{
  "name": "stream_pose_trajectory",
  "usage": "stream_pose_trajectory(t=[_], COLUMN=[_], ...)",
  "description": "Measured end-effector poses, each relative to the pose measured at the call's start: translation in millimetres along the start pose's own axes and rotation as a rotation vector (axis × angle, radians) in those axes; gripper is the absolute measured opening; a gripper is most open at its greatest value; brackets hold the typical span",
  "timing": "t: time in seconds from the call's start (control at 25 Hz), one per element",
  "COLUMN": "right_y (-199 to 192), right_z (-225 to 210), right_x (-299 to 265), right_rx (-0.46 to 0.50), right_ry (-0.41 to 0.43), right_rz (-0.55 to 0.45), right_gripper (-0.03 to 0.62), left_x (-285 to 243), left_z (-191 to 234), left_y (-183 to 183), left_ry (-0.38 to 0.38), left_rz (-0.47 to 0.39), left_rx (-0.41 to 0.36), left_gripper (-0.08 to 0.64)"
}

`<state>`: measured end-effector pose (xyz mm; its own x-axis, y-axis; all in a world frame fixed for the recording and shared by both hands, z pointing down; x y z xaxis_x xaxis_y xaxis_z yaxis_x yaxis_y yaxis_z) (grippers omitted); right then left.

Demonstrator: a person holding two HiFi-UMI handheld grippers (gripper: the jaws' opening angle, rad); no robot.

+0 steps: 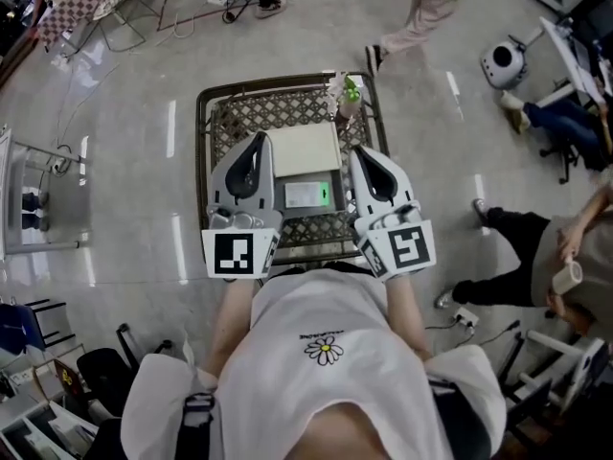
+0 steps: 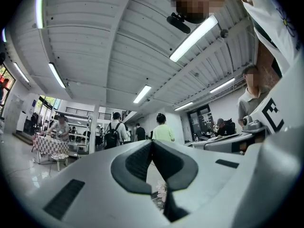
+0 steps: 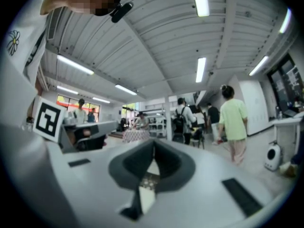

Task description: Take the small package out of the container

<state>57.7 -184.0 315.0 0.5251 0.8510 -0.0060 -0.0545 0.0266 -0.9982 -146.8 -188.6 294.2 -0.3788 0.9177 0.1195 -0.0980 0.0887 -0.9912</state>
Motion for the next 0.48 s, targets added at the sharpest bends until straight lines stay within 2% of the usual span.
stream_pose_trajectory(t=[0.12, 0.28, 0.48], right_y=[2.3, -8.4, -22.6], right_z=[-6.7, -8.6, -10.4], right_x=[-0.4, 4.5, 21.7], right_rx=[-0.011, -0.014, -0.027], right_ry=[0.002, 0.003, -0.009], right_rz=[-0.007, 0.017, 0.084], right_gripper=[0.031, 0.031, 0.032], left_x=[-10.7, -29.3, -43.4], left_z=[-1.6, -4.0, -15.8], left_y=[-4.6, -24.4, -68.3], left_ry=[-0.08, -0.293, -0.621], left_rz=[0.082, 0.236, 0.43], left_rx=[-0.034, -0.049, -0.293], left_gripper=[0.03, 0.163, 0.277])
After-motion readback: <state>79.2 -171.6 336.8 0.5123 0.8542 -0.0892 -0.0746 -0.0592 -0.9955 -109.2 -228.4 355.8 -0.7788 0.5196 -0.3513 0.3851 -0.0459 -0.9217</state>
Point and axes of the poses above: the fingertips, and each gripper's own axes: x backward along the fingers, z to its left, y out of its top, the point moved 8 cm from there along x, backward along the fingers, and after that the axes turned 7 degrees about x, right-handed, at the moved point
